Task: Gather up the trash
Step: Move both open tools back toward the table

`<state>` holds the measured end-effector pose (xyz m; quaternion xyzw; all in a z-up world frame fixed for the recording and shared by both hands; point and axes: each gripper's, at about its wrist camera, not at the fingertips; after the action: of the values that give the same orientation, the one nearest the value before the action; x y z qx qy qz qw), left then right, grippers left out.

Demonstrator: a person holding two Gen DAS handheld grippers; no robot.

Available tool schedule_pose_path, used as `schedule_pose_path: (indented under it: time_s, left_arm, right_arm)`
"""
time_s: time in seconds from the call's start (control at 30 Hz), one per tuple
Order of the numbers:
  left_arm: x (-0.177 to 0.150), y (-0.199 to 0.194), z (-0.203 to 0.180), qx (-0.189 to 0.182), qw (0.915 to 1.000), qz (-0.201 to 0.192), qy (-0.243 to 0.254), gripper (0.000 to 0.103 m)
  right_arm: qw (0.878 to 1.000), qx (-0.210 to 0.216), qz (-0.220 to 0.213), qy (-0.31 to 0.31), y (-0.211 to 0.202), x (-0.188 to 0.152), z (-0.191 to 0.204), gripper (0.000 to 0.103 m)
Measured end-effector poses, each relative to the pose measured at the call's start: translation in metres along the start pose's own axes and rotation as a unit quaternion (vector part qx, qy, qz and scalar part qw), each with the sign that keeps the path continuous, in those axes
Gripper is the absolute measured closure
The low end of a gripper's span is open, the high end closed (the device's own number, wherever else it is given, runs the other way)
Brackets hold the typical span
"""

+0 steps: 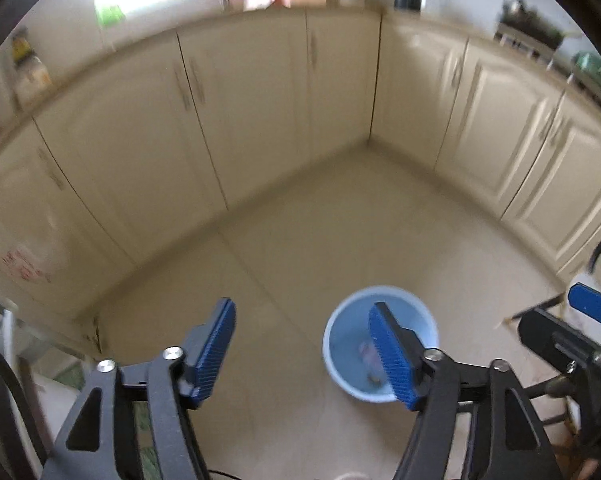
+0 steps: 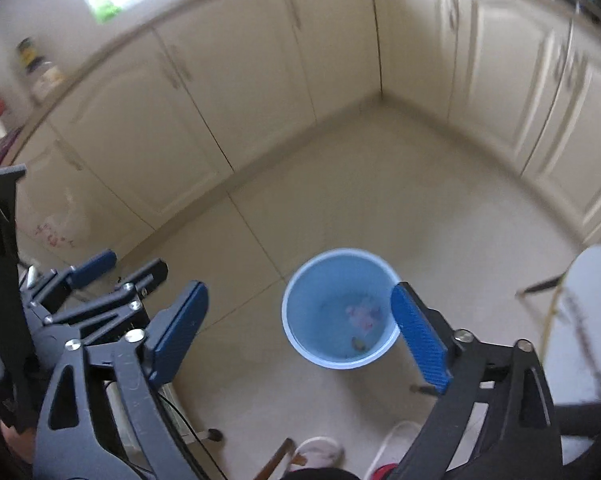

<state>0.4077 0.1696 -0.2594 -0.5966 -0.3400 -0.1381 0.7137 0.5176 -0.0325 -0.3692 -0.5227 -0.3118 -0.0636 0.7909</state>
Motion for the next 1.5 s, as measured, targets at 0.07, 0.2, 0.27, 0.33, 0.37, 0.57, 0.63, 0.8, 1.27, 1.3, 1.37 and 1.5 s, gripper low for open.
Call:
schedule_pose_path:
  time_s: [0.07,0.2,0.27,0.33,0.37,0.57,0.63,0.8,1.27,1.3,1.37,1.5]
  left_arm:
    - [0.003,-0.043,-0.011,-0.001,0.9989,-0.047,0.002,0.021]
    - [-0.002,-0.127,-0.050,0.005,0.9884,-0.151,0.014,0.003]
    - [-0.008,-0.163,-0.071,-0.016,0.9820,-0.187,0.021,0.003]
    - [-0.017,-0.197,-0.093,-0.032,0.9751,-0.218,0.025,0.001]
    - [-0.021,-0.214,-0.104,-0.035,0.9714,-0.234,0.023,0.001]
    - [-0.067,-0.292,-0.141,-0.081,0.9492,-0.303,0.029,0.001]
    - [-0.081,-0.316,-0.150,-0.093,0.9406,-0.325,0.033,0.001]
    - [-0.150,-0.361,-0.152,-0.118,0.9198,-0.372,0.040,0.001]
    - [-0.273,-0.366,-0.132,-0.158,0.9023,-0.390,0.095,0.001]
    - [-0.265,-0.364,-0.138,-0.162,0.9029,-0.385,0.103,0.001]
    - [-0.252,-0.356,-0.149,-0.170,0.9053,-0.371,0.119,0.001]
    - [-0.209,-0.332,-0.186,-0.176,0.9130,-0.337,0.147,0.001]
  right_arm:
    - [0.999,-0.007,-0.033,-0.014,-0.034,0.000,0.013,0.006]
    - [0.992,-0.040,-0.110,-0.040,-0.124,-0.010,0.029,0.000]
    - [0.987,-0.053,-0.146,-0.042,-0.168,-0.016,0.031,0.000]
    - [0.981,-0.069,-0.175,-0.043,-0.206,-0.025,0.031,0.000]
    - [0.977,-0.078,-0.194,-0.044,-0.228,-0.031,0.029,0.000]
    - [0.952,-0.121,-0.277,-0.040,-0.342,-0.065,0.043,0.000]
    - [0.944,-0.140,-0.298,-0.029,-0.371,-0.078,0.045,0.000]
    - [0.919,-0.197,-0.341,-0.021,-0.428,-0.110,0.043,0.000]
    - [0.885,-0.243,-0.397,0.020,-0.496,-0.158,-0.005,0.000]
    - [0.884,-0.251,-0.394,0.030,-0.498,-0.161,-0.015,0.000]
    - [0.882,-0.262,-0.388,0.044,-0.501,-0.167,-0.031,0.000]
    - [0.884,-0.285,-0.361,0.085,-0.495,-0.180,-0.078,0.000]
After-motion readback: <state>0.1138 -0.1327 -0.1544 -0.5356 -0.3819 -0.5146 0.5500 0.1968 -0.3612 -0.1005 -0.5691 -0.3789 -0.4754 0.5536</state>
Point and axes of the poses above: each gripper's, at about its wrist camera, not at the fingertips, and y roughly the way its jaws point, z to its left, x to its top, and after that the axes turned 1 degree about -y, right-handed
